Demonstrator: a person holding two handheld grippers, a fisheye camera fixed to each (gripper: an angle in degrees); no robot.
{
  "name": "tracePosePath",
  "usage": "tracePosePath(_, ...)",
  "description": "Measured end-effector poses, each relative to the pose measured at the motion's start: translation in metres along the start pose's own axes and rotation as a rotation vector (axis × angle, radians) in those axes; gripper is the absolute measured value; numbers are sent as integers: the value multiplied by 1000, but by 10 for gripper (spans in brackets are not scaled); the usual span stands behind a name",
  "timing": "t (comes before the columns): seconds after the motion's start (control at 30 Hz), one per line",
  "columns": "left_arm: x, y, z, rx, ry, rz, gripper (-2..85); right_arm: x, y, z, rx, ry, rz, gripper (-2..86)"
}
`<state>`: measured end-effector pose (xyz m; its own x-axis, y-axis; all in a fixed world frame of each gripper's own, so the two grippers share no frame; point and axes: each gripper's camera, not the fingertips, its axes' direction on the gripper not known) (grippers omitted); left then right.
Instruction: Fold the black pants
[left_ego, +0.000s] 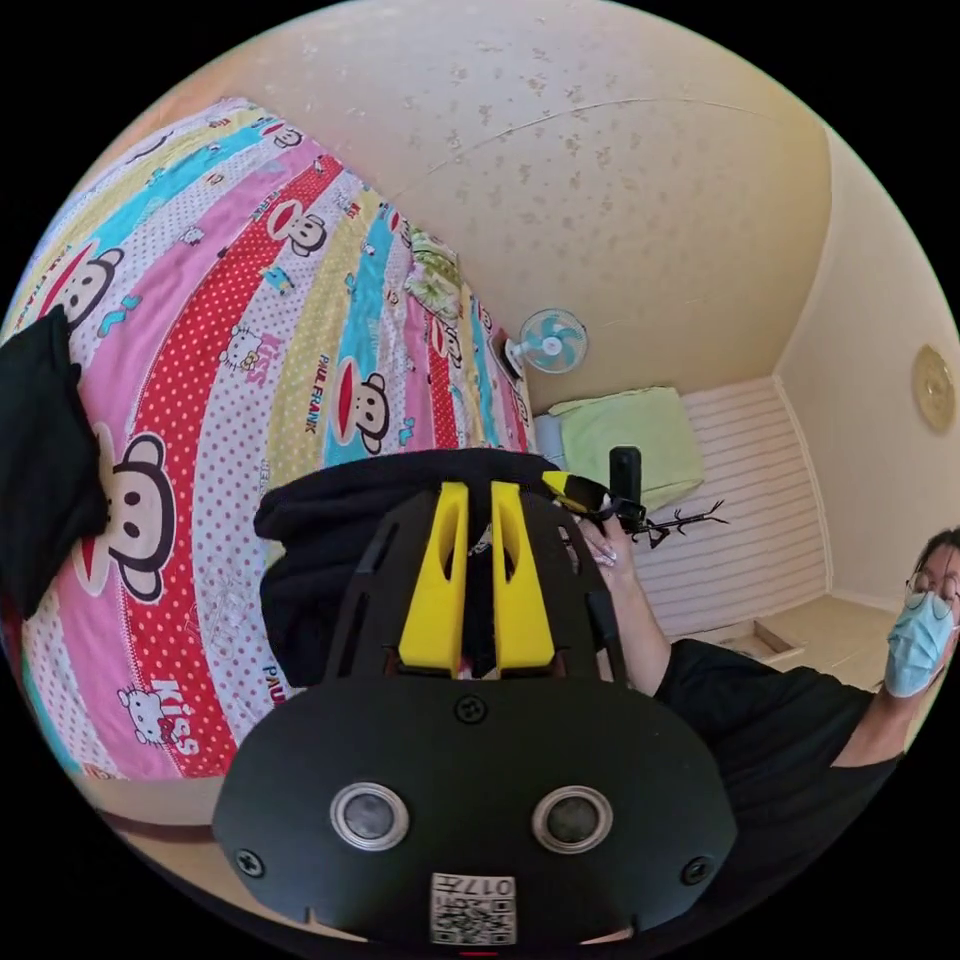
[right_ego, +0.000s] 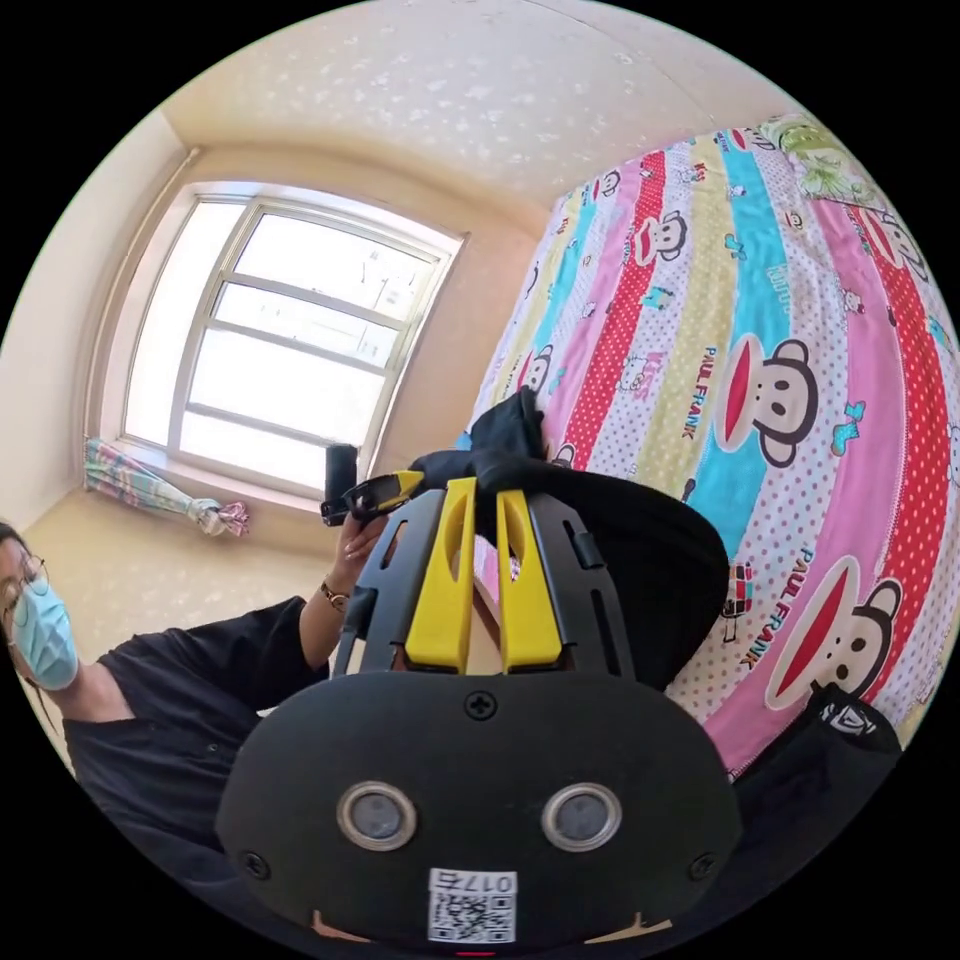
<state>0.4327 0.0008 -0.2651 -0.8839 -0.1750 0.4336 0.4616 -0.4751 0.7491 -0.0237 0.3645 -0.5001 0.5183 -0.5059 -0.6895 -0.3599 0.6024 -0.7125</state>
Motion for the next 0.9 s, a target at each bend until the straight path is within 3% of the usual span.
tracePosePath(0.17,-75,93,46,-137,-38,-148,53,46,90,47,-81,18,93,32)
tracePosePath(0.27,-129,151,82,-309,-47,-385,96,91,154,78,-232,92,320,55)
tracePosePath(0.37,-154,177,82,-305,38,-488,120,112,190,73,-250,109,448,73)
tracePosePath(0.47,-163,164,53,-207,16,-492,139,115,181,49,-153,39,464,100)
tracePosePath(0.6,-184,114,32,-102,14,-425,186,121,129,34,-78,132,426,190)
tracePosePath(0.83,-258,74,96,-235,16,-441,218,183,100,94,-202,192,496,245)
tracePosePath(0.9,-254,87,96,-157,-52,-420,197,168,113,95,-85,281,481,239)
